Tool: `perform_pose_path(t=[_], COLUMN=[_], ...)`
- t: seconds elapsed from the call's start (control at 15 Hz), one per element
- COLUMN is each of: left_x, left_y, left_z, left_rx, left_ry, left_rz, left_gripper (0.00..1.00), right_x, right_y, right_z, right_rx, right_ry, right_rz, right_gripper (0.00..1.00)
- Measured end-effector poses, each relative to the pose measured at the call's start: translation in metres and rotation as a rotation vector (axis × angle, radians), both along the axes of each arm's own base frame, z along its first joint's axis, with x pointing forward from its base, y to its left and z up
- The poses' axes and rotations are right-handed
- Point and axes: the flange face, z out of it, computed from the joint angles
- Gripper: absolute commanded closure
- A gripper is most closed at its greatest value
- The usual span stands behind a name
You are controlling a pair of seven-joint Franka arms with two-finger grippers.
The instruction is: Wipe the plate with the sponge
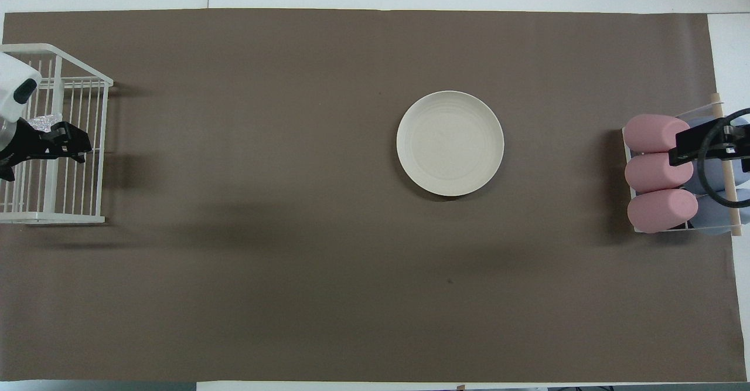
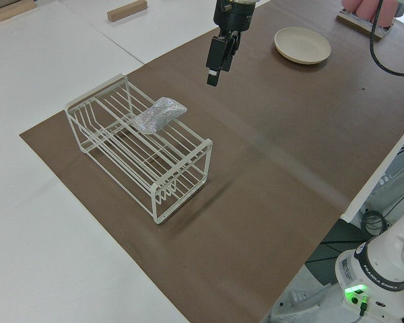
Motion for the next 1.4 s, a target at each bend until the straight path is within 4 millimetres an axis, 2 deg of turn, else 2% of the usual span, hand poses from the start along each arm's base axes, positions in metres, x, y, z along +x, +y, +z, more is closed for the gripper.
perform_pose_path(t=[0.13,0.27,0.47,0.73,0.87,1.13,1.27,1.4], left_x=[0.015,0.026,0.037,0.050,0.055,0.060,0.062,0.063], left_y=[0.002,0.004,0.010,0.011,0.009,0.005,0.002,-0.002], left_z=[-0.033,-0.056,-0.074,-0.102,-0.110,-0.102,-0.097,-0.095], left_rx=[0.086,0.157,0.260,0.388,0.408,0.412,0.412,0.413], left_ry=[0.017,0.026,0.036,0.072,0.081,0.061,0.050,0.048], left_rz=[-0.008,-0.036,-0.086,-0.162,-0.179,-0.181,-0.184,-0.187], left_gripper=[0.00,0.00,0.00,0.00,0.03,0.34,0.55,0.80], right_x=[0.000,0.000,0.000,-0.003,-0.005,-0.006,-0.006,-0.007], right_y=[0.010,0.022,0.035,0.070,0.081,0.087,0.089,0.093], right_z=[0.000,0.000,0.000,0.003,0.004,0.005,0.005,0.005], right_rx=[-0.004,-0.009,-0.015,-0.025,-0.010,0.022,0.023,0.024], right_ry=[0.001,0.002,0.006,0.002,0.008,0.030,0.042,0.057], right_rz=[-0.025,-0.054,-0.095,-0.205,-0.288,-0.493,-0.617,-0.745], right_gripper=[0.00,0.00,0.00,0.00,0.00,0.00,0.00,0.00])
